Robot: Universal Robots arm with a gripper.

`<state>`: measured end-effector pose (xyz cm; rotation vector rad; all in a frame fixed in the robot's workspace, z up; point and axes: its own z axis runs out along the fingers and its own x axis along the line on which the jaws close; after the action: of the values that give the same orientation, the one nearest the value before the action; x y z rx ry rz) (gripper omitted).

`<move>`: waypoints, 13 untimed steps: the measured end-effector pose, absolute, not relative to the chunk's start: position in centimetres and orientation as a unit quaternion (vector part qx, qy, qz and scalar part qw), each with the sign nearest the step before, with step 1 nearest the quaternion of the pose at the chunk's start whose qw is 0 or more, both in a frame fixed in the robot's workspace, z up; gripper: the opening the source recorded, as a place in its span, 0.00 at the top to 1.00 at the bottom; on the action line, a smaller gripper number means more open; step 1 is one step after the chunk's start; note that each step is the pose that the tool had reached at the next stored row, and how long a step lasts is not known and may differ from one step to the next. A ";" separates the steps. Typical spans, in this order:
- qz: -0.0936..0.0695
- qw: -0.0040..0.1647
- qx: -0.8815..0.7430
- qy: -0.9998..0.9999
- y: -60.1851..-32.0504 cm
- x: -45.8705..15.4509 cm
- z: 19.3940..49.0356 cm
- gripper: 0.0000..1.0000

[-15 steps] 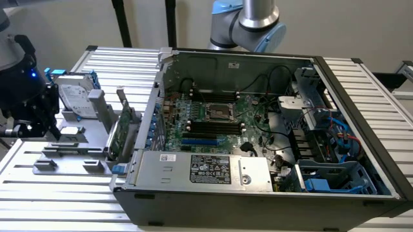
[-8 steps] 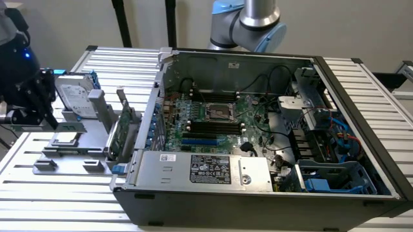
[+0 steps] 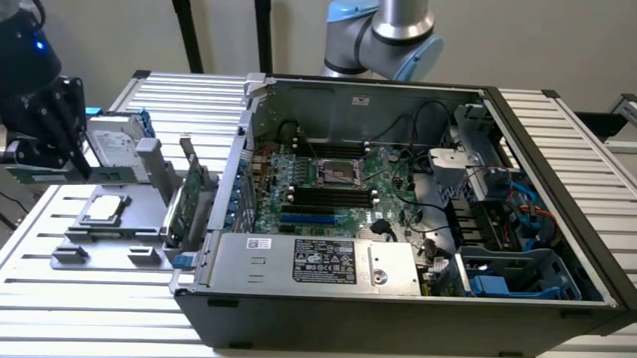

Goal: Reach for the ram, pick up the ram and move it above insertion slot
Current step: 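Pick up the ram and move it above insertion slot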

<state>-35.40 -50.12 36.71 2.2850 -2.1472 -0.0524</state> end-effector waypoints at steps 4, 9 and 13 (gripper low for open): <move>-0.020 0.002 0.729 -0.684 -50.1 -33.7 38.5 0.86; -0.023 0.001 0.729 -0.684 -50.1 -31.4 40.5 0.86; -0.025 0.000 0.729 -0.684 -50.1 -29.6 41.5 0.86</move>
<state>-29.58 -50.12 41.46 2.2913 -2.1476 -0.0773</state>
